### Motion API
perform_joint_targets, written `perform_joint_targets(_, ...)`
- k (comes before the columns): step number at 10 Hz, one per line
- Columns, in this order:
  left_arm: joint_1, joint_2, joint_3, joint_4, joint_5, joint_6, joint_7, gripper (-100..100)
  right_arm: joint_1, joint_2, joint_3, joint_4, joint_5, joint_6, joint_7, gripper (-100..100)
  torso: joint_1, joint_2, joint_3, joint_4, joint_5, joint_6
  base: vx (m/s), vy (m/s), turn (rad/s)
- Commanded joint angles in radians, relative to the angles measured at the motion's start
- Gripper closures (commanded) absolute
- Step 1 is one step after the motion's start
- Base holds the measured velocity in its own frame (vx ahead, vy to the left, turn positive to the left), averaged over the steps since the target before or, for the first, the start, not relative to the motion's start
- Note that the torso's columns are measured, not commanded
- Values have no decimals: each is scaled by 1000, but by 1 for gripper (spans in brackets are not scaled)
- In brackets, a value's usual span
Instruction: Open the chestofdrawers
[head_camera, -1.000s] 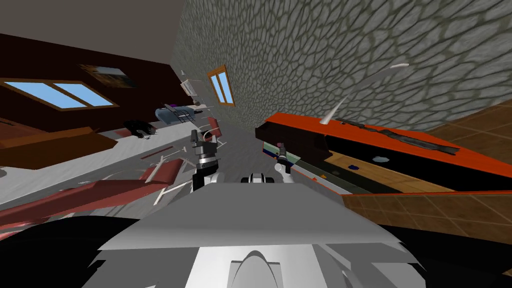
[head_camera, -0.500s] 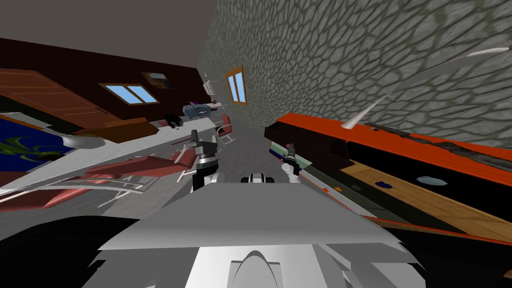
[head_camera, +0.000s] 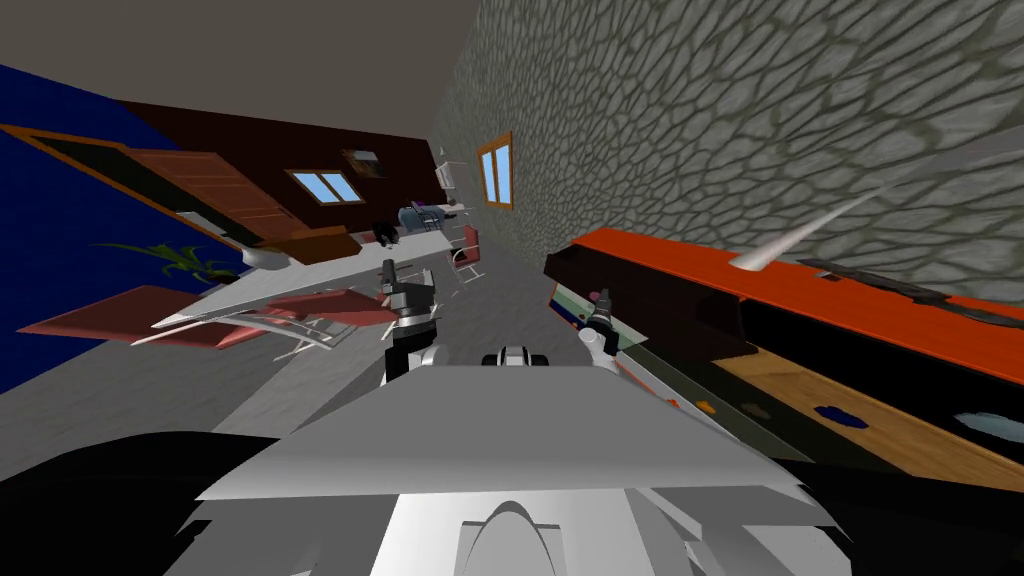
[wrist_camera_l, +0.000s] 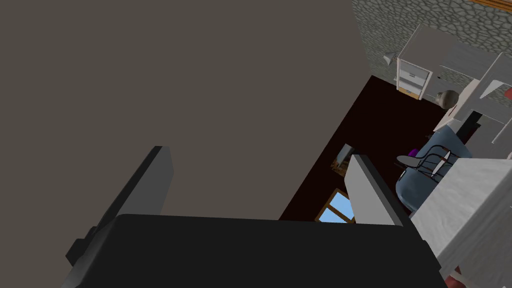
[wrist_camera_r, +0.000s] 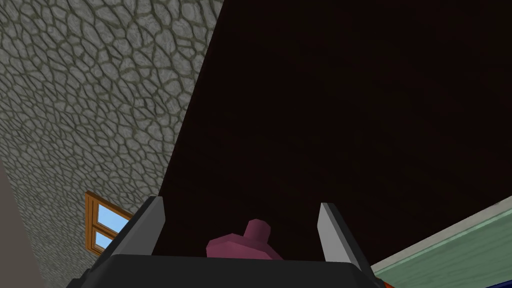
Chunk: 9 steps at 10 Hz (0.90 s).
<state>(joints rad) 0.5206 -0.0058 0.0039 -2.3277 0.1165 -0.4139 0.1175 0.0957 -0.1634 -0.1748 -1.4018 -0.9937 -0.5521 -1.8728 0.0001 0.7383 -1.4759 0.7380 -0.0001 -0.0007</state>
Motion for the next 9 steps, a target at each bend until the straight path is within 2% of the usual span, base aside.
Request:
perform_joint_targets(1, 0, 0, 0, 0, 0, 0, 0, 0, 20, -5, -81, -35, -16, 20, 11, -100, 1, 0, 0, 0, 0, 1, -26, 33, 84)
perform_joint_targets(2, 0, 0, 0, 0, 0, 0, 0, 0, 44, -25, -109, -72, -43, 43, 23, -100, -1, -1, 0, 0, 0, 2, -52, 69, 352)
perform_joint_targets(3, 0, 0, 0, 0, 0, 0, 0, 0, 44, -25, -139, -72, -43, 43, 23, -100, 1, 0, 0, 0, 0, 0, -60, 58, 393)
perform_joint_targets(4, 0, 0, 0, 0, 0, 0, 0, 0, 44, -25, -170, -72, -43, 43, 23, -100, 1, 0, 0, 1, 1, -1, -37, 15, 107)
perform_joint_targets(5, 0, 0, 0, 0, 0, 0, 0, 0, 37, -36, -152, -55, -42, 41, 16, -100, -1, -1, 0, 0, 1, 0, -13, 2, 1)
perform_joint_targets(6, 0, 0, 0, 0, 0, 0, 0, 0, 37, -37, -156, -53, -43, 41, 14, 0, -1, -2, -1, 0, 0, 1, 0, 0, 0)
perform_joint_targets(9, 0, 0, 0, 0, 0, 0, 0, 0, 37, -37, -155, -54, -43, 41, 14, 0, 0, -1, 0, 0, 0, 1, 0, 0, 0)
